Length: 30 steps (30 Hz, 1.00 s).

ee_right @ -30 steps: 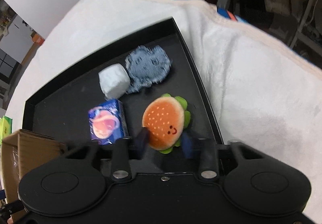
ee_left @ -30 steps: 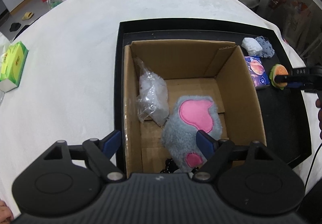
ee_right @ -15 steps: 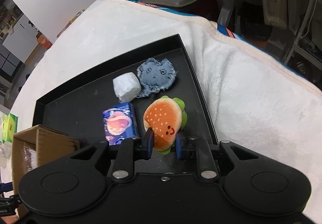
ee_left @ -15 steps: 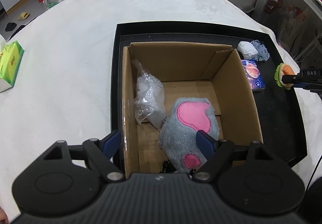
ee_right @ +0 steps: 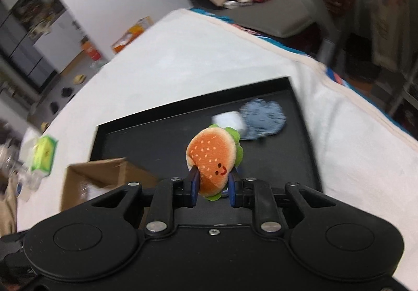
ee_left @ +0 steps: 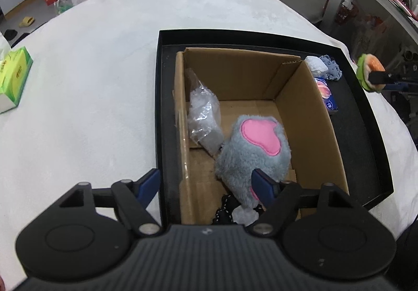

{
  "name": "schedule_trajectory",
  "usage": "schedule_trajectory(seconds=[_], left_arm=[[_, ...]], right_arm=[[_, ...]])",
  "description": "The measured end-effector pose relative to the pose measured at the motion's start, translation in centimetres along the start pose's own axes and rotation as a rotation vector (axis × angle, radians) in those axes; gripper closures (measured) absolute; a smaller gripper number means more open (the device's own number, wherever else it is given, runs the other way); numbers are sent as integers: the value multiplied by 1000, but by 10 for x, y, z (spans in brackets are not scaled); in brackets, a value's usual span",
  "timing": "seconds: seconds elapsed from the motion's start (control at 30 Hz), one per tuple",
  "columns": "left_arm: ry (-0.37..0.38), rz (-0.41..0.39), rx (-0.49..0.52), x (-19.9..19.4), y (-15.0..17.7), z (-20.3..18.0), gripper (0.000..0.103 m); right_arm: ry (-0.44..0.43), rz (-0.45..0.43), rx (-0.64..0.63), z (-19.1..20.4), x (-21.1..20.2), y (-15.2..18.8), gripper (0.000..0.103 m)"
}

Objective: Organize soft objects
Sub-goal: 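Lift the burger plush and carry it over the box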

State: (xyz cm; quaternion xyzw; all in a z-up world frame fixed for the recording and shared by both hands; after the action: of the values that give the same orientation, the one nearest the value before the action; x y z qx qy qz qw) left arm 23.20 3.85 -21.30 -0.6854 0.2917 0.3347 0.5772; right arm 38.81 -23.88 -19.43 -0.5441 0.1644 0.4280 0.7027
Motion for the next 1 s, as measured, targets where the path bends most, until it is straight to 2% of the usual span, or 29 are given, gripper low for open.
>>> schedule_trajectory(seconds=[0.07,0.13,0.27,0.43,0.5,0.6,1.0], left_arm=[[7,-1,11,-1,2,0,34],[12,10,5,-1,6,2,43],[25,3,-5,-5,13,7,52],[37,9,-39,-5,20,16,77],[46,6,-49,-4,21,17,83],[47,-8,-48,-6,22,18,88],[44,-20,-85,-9,24,21,88]], right_arm=[[-28,2,-27,15,-4,-1,81],[-45,1,-45,28,-6,-1,81],[-69,-1,-73,49,-11,-2,81],[-81,-3,-113,70,-14,0,81],[-83,-4,-127,77,-16,1,81],[-84,-2,-144,89,-16,3,81],[-131,56,-221,132,-6,21,81]])
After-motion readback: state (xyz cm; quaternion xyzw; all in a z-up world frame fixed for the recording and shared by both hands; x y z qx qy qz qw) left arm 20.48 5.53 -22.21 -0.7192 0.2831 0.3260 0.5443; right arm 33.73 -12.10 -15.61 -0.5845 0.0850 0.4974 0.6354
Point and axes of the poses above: each gripper's, at about its wrist camera, not at the fingertips, and x roughly the way its jaws point, z to its left, y to its underside, the point moved 7 cm from there along x, roughly the way its jaws point, and after that the axes turned 11 degrees about -z, right-handed, at the moved point
